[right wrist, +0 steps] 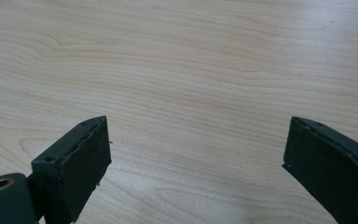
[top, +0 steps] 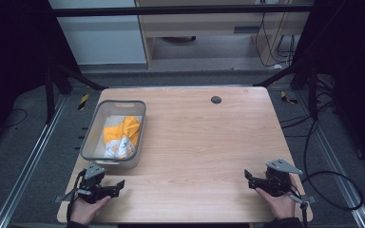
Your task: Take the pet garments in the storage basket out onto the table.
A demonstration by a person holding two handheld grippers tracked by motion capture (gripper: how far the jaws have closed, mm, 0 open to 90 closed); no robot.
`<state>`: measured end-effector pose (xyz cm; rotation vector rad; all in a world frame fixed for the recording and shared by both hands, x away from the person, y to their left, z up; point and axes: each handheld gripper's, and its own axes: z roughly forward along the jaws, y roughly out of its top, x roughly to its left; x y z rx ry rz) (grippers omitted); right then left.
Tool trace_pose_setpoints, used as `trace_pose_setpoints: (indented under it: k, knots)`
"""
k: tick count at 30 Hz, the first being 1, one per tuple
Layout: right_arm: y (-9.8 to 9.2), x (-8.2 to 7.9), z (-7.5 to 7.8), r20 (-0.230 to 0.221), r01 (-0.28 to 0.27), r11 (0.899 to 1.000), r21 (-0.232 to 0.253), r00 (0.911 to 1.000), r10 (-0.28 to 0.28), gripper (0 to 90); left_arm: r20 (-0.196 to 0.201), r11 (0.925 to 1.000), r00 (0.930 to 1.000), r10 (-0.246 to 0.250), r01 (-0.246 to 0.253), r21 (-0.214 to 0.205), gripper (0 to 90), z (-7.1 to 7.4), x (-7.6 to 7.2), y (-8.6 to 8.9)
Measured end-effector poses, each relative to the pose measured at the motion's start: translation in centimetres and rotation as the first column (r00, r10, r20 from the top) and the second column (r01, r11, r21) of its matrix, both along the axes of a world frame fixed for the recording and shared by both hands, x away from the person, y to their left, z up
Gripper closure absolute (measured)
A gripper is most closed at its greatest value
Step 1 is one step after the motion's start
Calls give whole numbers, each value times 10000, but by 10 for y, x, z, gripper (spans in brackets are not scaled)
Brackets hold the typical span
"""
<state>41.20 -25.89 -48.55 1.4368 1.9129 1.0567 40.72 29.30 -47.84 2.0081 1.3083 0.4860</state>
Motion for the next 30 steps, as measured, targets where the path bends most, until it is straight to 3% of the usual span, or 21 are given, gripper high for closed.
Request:
trace_pose_setpoints:
  k: [13,19,30]
  knots:
    - [-1,-1,1,1,-7,10000,-33,10000,7,74,378,9999,9993,0,4,-108,111,7,-4,-2]
    - [-1,-1,2,21,-36,10000,-58,10000,37,73,896,9992,9958,182,-150,-361,111,15,-7,-1]
    - [0,-1,2,29,-87,9999,-92,10000,87,71,1301,9980,9912,247,-169,-614,111,25,-12,-2]
